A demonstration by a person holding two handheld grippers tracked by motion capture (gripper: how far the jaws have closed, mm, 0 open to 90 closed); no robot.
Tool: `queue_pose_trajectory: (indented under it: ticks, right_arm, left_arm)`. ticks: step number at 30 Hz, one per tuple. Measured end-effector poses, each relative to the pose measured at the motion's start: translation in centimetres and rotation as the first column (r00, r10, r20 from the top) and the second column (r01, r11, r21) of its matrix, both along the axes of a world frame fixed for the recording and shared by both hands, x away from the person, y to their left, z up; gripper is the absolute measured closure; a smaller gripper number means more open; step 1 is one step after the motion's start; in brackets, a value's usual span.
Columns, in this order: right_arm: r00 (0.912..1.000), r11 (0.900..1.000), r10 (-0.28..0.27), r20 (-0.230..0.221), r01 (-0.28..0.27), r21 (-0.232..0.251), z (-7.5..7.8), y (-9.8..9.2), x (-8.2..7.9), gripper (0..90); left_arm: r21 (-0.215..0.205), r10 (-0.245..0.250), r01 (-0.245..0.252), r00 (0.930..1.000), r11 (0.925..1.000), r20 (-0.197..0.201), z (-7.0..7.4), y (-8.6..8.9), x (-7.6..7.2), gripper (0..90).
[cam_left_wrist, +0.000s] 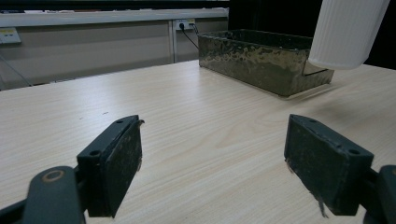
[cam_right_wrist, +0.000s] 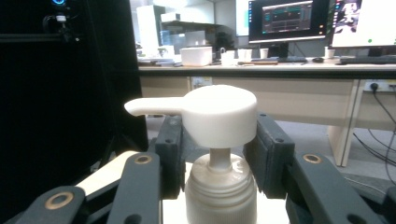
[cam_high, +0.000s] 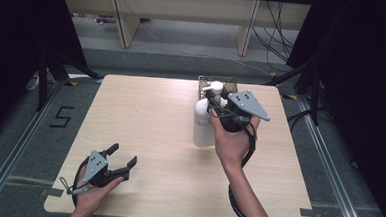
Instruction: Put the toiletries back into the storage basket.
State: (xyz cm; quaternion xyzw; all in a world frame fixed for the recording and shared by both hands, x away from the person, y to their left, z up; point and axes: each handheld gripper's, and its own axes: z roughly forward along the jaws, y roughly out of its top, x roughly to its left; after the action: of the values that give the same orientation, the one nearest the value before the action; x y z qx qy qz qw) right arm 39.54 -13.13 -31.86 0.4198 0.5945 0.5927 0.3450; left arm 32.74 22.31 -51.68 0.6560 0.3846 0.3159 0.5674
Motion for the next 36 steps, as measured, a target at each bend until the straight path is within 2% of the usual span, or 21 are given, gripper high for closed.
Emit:
queue_pose_trajectory:
  ticks: [3,4,5,9,10,13,21,26,29,31,36]
  right_arm:
    - [0.9998,1.0,-0.019,0.004,0.019,-0.005,0.3,-0.8,0.1,60.7]
    - [0.9998,1.0,-0.019,0.004,0.019,-0.005,0.3,-0.8,0.1,60.7]
    - [0.9995,1.0,-0.029,0.011,0.029,-0.01,0.4,-1.1,0.2,60.6]
    - [0.9989,0.999,-0.047,0.003,0.047,-0.009,0.6,-1.8,0.4,60.7]
    - [0.9987,0.999,-0.05,0.003,0.05,-0.006,0.6,-1.9,0.5,60.7]
    - [0.9979,0.998,-0.063,0.008,0.064,-0.014,0.6,-2.4,0.7,60.7]
    - [0.9958,0.996,-0.091,0.006,0.091,0.007,1.0,-3.1,1.2,60.6]
    - [0.9943,0.994,-0.107,0.01,0.106,0.003,1.4,-3.6,1.4,60.7]
    - [0.9927,0.993,-0.12,0.01,0.121,-0.005,1.5,-4.0,1.7,60.7]
    - [0.9911,0.991,-0.133,0.005,0.133,-0.006,1.6,-4.2,1.9,60.7]
    - [0.9894,0.989,-0.145,0.011,0.145,0.006,1.7,-4.5,2.2,60.7]
  left_arm:
    - [0.0,-0.001,0.001,1.0,1.0,0.0,0.0,0.0,0.0,18.4]
    - [-0.011,-0.008,0.008,0.9999,0.9999,0.011,-0.1,-0.1,0.1,18.4]
    - [0.003,-0.003,0.003,1.0,1.0,-0.001,-0.1,-0.1,0.0,18.5]
    - [0.001,-0.003,0.003,1.0,1.0,0.002,-0.1,-0.1,0.0,18.5]
    - [-0.012,-0.008,0.008,0.9999,0.9999,0.014,-0.1,-0.2,0.1,18.5]
    - [-0.003,0.002,-0.002,1.0,1.0,0.005,0.0,0.0,0.0,18.5]
    - [0.0,0.0,0.0,1.0,1.0,0.005,0.0,-0.1,0.0,18.6]
    - [0.0,-0.001,0.001,1.0,1.0,0.004,0.0,-0.1,0.0,18.6]
    - [-0.014,-0.007,0.007,0.9999,0.9999,0.015,-0.1,-0.2,0.1,18.5]
    - [-0.001,-0.002,0.002,1.0,1.0,0.005,0.0,-0.1,0.0,18.5]
    - [-0.002,-0.001,0.001,1.0,1.0,0.005,0.0,-0.1,0.0,18.6]
